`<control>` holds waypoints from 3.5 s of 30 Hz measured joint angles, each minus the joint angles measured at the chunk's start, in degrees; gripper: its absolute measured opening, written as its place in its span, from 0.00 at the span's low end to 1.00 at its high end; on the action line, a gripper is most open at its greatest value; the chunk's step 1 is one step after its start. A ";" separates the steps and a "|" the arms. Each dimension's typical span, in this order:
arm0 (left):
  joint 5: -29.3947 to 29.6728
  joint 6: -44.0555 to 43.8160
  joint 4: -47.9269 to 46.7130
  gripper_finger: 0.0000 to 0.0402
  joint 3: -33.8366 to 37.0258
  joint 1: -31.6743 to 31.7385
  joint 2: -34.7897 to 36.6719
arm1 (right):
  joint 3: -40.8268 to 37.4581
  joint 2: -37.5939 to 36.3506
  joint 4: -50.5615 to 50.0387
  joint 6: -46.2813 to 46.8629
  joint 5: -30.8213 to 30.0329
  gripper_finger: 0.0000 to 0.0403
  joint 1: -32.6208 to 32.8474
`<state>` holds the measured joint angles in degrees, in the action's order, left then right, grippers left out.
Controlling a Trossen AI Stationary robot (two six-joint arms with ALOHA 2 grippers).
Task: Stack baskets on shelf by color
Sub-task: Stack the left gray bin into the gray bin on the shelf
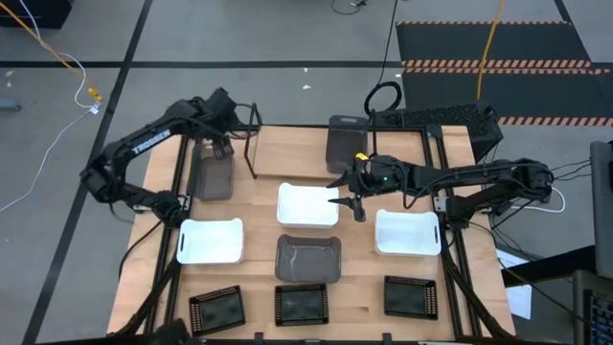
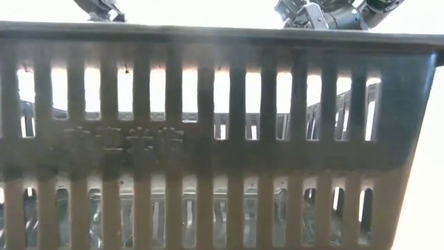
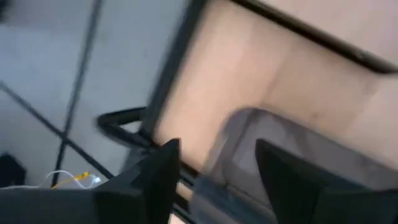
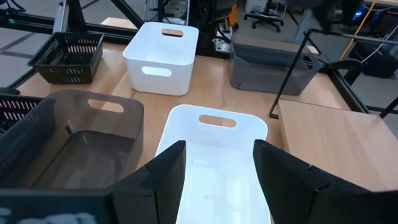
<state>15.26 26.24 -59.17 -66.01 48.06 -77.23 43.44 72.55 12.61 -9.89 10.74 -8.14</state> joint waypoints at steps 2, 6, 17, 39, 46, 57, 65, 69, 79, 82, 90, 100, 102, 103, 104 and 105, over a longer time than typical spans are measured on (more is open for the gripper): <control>0.74 1.28 -1.09 0.52 0.52 -0.16 -1.81 | 0.00 0.00 -0.05 -0.14 0.00 0.45 0.00; 1.95 2.17 -1.39 0.52 1.78 0.30 -5.47 | 0.00 0.00 -0.79 -0.41 0.00 0.45 0.00; 5.40 0.20 3.58 0.52 3.01 5.13 -13.08 | 0.00 0.00 -4.31 -0.24 0.00 0.45 0.00; 5.14 -11.60 -11.54 0.02 2.90 8.31 -16.42 | -0.74 0.00 -2.90 -0.87 0.04 0.45 0.00; 9.89 -13.55 -16.06 0.02 1.31 4.90 -13.16 | -0.74 0.00 -0.55 2.03 1.47 0.45 0.00; 12.42 -16.41 -24.10 0.01 -7.64 -0.54 -1.57 | -0.74 0.00 -0.17 2.25 2.95 0.45 0.37; 12.68 -27.71 -28.87 0.01 -18.73 -5.58 4.26 | -0.74 0.00 1.58 1.61 2.95 0.45 0.37; 8.85 -28.39 -31.02 0.03 -24.00 -8.49 5.52 | -0.74 0.00 7.88 1.51 2.98 0.45 0.37; -9.43 -29.60 -31.12 0.03 -30.80 -14.62 6.55 | -0.72 -0.02 15.36 1.71 3.02 0.45 0.37; -12.57 -27.51 -30.62 0.03 -31.02 -15.74 6.45 | -0.72 -0.02 14.60 1.70 3.03 0.45 0.37; -17.57 -33.57 -28.79 0.02 -31.07 -18.54 4.96 | 2.09 1.98 14.56 -2.74 4.10 0.45 3.68; -14.06 -46.22 -18.12 0.02 -31.07 -29.11 -2.14 | 22.64 8.17 -16.86 -16.85 -8.69 0.46 13.40; -12.55 -47.09 -17.80 0.02 -31.07 -30.82 -3.27 | 25.37 8.27 -21.66 -21.76 -11.95 0.46 15.80; -12.02 -47.56 -17.63 0.02 -31.07 -31.44 -3.95 | 26.47 8.32 -23.42 -24.44 -13.69 0.46 17.13; -11.66 -47.75 -17.23 0.01 -31.07 -32.11 -4.74 | 27.43 8.33 -25.01 -26.95 -15.97 0.46 18.52; -11.44 -47.86 -16.97 0.01 -31.07 -32.71 -5.53 | 28.33 8.30 -25.88 -28.92 -17.72 0.46 19.82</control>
<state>3.82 -21.62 -76.14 -97.08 15.35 -82.75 71.77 80.85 -13.26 -38.81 -6.97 11.68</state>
